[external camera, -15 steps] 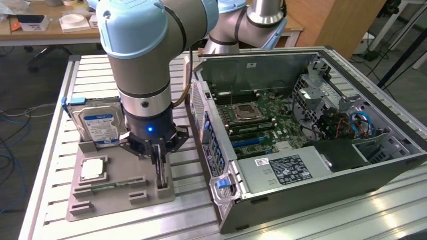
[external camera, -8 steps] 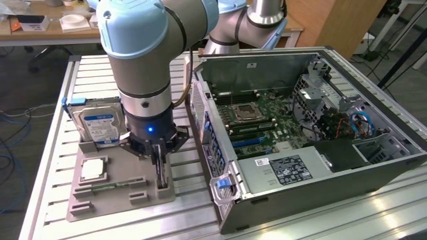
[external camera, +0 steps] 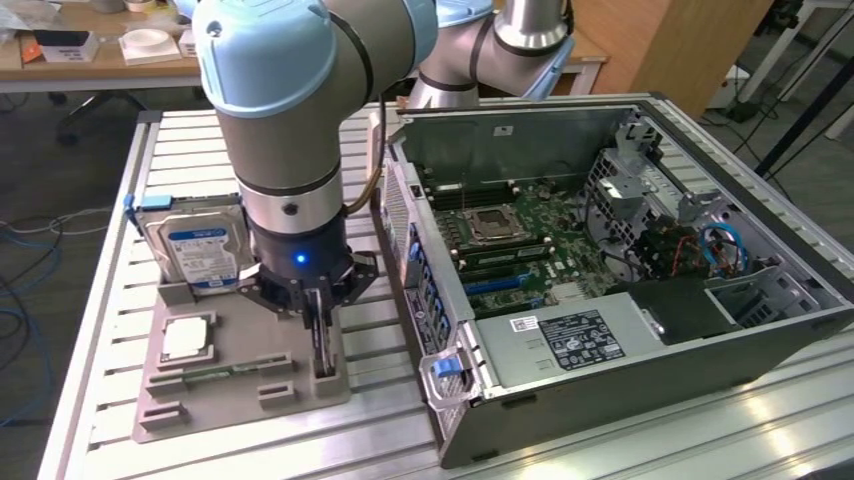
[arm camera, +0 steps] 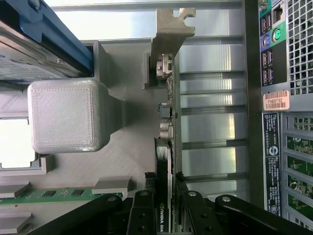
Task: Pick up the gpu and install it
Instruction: 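Pick up the gpu and move the gpu toward the slot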
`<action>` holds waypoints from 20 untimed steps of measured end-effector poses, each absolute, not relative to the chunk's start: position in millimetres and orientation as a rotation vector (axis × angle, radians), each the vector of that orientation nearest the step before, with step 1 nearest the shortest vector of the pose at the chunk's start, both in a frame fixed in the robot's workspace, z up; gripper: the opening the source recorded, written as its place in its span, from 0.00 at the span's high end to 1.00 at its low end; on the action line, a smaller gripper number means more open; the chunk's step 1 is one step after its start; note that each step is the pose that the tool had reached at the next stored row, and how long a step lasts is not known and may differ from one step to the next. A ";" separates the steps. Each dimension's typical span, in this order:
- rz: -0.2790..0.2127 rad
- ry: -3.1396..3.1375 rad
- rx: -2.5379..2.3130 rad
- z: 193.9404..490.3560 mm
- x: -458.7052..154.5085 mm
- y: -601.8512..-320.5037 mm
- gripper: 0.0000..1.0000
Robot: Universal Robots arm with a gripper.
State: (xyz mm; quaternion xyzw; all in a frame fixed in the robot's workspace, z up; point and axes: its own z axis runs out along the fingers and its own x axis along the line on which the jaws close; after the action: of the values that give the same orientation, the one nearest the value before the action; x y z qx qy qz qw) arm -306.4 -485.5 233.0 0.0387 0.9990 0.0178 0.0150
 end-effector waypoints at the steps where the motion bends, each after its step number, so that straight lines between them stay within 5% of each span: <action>1: 0.055 3.109 0.120 233.8 -306.5 -485.6 0.74; 20: 0.084 3.109 0.121 258.9 -306.4 -485.7 0.74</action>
State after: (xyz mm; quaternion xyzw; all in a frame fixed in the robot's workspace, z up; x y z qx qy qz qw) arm -306.4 -485.7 258.9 0.0388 0.9988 0.0271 0.0145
